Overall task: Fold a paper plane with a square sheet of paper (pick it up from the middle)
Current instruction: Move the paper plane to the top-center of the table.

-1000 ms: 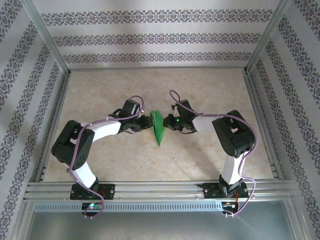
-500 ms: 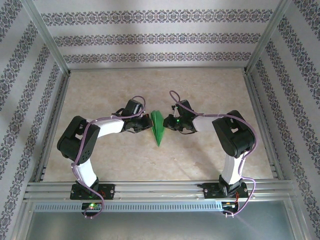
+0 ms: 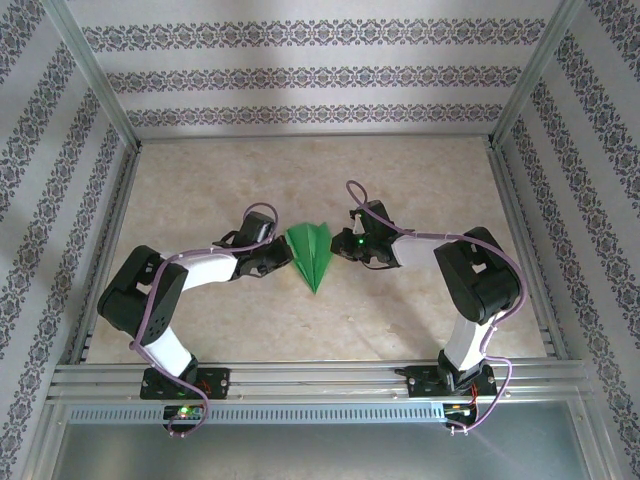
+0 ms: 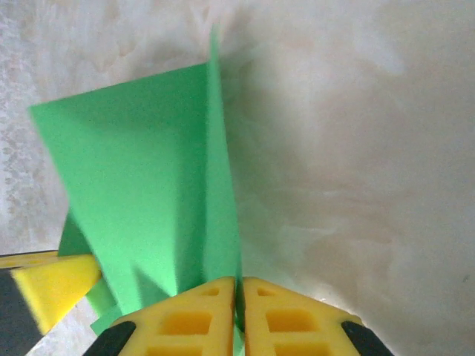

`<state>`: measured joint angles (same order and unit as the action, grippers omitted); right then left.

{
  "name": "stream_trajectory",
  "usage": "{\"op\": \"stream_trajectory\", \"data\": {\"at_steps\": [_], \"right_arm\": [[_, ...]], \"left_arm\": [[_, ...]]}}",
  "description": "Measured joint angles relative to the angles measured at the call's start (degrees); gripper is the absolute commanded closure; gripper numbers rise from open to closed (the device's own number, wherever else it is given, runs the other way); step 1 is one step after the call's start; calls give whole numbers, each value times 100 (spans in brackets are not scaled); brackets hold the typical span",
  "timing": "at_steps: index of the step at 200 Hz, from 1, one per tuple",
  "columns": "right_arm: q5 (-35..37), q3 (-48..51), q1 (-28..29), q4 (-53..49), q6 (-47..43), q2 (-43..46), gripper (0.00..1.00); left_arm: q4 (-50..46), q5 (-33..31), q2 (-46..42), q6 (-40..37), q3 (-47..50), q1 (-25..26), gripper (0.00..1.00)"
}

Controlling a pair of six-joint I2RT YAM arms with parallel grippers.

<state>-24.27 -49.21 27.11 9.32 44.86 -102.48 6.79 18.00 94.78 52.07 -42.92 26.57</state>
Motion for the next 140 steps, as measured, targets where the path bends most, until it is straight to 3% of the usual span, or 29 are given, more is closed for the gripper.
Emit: {"op": "stream_trajectory", "data": {"at_steps": [42,99,140], "right_arm": [[28,26,0,31,39,-17,88],[39,26,2,37,105,-55,88],[37,26,2,37,120,-57,88]], "left_arm": [[247,-70,0,205,125,0,97],[201,-68,-111,92,103,0,73],[-186,-72,-540,-133,-173,111,65]]}}
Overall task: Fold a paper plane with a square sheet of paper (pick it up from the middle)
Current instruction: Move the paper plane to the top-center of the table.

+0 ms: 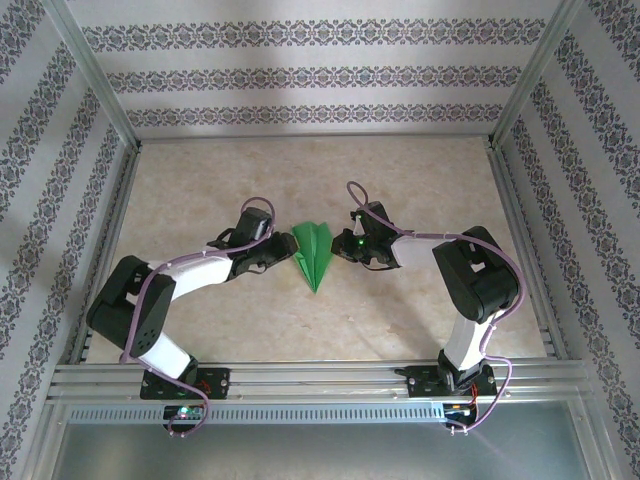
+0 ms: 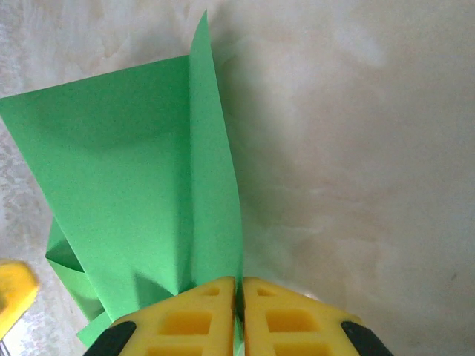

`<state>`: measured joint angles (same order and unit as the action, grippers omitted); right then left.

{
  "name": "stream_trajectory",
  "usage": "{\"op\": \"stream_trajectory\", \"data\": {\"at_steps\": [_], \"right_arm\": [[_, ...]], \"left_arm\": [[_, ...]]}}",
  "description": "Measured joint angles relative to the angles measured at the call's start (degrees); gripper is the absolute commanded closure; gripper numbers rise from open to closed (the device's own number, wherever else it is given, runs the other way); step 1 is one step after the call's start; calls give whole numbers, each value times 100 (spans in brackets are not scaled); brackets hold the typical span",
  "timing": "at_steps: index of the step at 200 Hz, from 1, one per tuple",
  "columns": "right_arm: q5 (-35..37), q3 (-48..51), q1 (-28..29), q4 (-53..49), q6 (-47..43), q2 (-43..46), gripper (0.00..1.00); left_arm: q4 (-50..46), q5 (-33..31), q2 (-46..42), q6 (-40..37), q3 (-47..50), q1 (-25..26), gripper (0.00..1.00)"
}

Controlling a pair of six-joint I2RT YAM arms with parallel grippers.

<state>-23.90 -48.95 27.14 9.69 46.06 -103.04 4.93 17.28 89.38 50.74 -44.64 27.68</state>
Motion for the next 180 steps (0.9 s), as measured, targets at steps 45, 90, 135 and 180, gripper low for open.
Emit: {"op": "stream_trajectory", "data": {"at_steps": [45,90,135,180], "right_arm": [[-4,0,0,0,7,-44,88],[-15,0,0,-2,7,-52,88],[-17,0,0,0,7,-52,88],[-17,0,0,0,7,-55,89]], "left_arm": [[-525,-282,-81,-125,-295,474,63],[-793,-428,308,-129,-542,575,61],[-907,-382,717,-155,-743,647,64],[-933,-256,785,-199,-817,721,64]]}}
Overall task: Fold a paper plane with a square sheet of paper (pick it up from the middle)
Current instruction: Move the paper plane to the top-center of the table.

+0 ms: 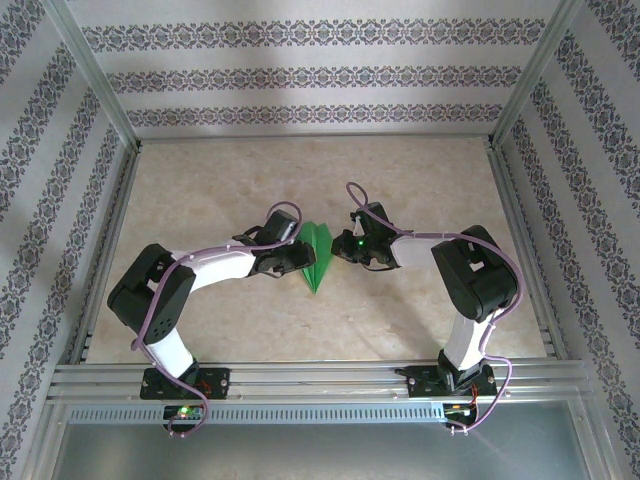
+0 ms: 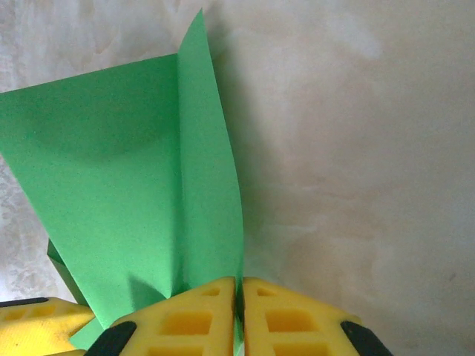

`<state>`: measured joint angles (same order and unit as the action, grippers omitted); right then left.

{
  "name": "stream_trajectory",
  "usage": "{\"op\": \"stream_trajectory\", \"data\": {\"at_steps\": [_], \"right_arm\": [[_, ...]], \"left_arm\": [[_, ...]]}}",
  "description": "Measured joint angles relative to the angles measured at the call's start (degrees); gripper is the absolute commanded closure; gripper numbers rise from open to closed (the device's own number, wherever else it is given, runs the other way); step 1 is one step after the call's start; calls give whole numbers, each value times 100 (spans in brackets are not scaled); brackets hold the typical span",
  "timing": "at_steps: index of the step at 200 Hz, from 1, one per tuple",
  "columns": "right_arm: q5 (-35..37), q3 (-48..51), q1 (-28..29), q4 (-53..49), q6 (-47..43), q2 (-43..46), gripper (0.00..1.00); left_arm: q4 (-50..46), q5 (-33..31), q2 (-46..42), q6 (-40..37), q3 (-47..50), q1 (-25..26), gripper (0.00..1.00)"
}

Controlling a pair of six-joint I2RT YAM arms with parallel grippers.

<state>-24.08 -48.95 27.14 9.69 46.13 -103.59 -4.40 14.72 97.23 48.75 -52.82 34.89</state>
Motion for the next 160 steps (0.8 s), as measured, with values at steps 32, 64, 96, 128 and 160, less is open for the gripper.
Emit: {"op": "stream_trajectory", "data": {"at_steps": [32,64,96,128,160], "right_arm": [[0,0,0,0,2,-9,89],[0,0,0,0,15,-9,88],[0,0,0,0,17,-9,89],[0,0,0,0,17,-9,89],[0,0,2,0,20,-9,88]], "left_arm": [[-175,-22,136,-35,-166,85,59],[-501,-170,326,-74,-415,273,57],[-817,-339,529,-162,-726,476,53],[-1058,-518,632,-271,-927,553,51],[-1325,-667,835,-369,-1167,568,52]]}}
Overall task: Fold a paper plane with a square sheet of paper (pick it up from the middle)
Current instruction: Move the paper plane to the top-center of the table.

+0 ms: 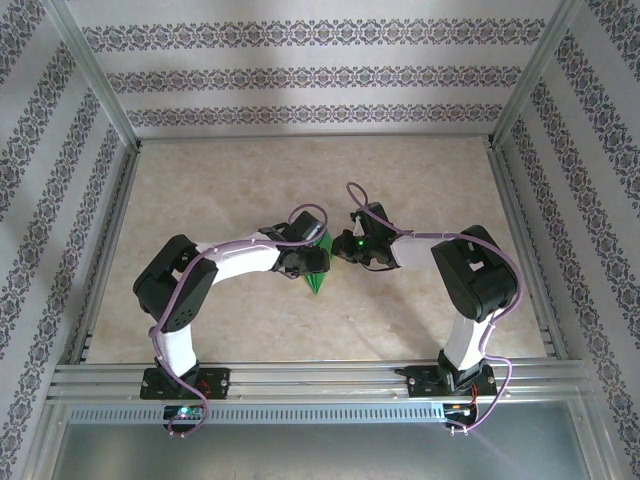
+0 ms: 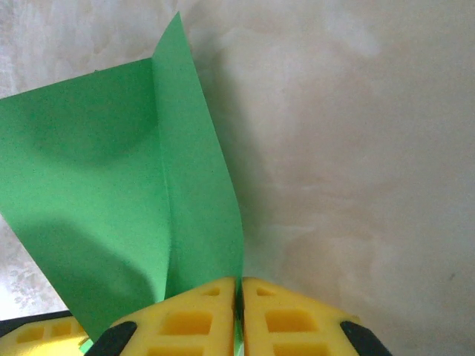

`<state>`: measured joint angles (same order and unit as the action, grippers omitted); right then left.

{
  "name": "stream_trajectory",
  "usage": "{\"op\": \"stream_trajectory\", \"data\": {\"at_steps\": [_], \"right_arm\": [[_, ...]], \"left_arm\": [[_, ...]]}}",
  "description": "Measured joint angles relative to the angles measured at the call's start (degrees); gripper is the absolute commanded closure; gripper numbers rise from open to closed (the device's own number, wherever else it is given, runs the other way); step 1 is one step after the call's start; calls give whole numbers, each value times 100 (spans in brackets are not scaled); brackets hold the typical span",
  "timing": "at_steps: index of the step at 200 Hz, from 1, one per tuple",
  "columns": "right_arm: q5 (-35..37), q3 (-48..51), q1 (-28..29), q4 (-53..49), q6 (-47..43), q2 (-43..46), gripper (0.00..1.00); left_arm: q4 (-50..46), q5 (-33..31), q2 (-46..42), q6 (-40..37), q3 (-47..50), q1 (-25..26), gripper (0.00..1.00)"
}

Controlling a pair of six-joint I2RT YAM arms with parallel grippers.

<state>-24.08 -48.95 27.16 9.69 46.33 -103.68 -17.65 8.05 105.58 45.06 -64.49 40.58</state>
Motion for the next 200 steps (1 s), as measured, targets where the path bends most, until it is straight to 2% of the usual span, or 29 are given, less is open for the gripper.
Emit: {"op": "stream_trajectory", "data": {"at_steps": [21,54,100,142,157,185,200], "right_arm": [[0,0,-2,0,0,0,88],[-2,0,-2,0,2,0,87],[-44,0,-2,0,20,0,85],[-70,0,-2,0,22,0,82],[-85,0,-2,0,24,0,78],[-66,24,-50,-11,52,57,58],[17,144,-144,-61,13,273,53]], "left_arm": [[-127,-103,92,-46,-120,33,52],[-343,-269,149,-153,-306,125,59],[-485,-446,153,-243,-407,144,74],[-538,-533,168,-267,-444,144,83],[-560,-538,199,-267,-457,144,86],[-651,-614,313,-302,-575,144,91],[-730,-708,339,-352,-638,144,91]]}}
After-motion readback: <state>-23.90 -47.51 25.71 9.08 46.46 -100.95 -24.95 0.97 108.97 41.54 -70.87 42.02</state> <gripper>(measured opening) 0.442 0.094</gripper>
